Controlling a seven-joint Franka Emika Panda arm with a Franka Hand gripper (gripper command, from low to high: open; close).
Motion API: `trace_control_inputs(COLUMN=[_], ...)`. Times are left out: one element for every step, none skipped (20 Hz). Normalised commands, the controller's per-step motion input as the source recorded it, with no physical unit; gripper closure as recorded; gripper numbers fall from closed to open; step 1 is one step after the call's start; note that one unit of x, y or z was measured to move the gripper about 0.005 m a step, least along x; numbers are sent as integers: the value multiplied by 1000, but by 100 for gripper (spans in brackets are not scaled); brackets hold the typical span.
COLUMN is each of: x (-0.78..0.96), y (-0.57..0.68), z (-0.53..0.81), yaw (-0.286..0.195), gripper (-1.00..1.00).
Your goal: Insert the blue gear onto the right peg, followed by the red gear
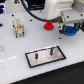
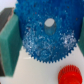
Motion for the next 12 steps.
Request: trace_control_inputs(x=[456,504,523,499,505,504,514,533,556,588,585,574], y=[-314,-359,-404,-362,-396,-432,-485,-510,-491,-494,-467,-475], z=[514,515,482,512,488,483,464,435,392,366,319,332], yaw=[0,0,0,0,0,0,0,0,0,0,0,0], gripper=[100,100,100,100,100,100,100,100,100,100,100,100])
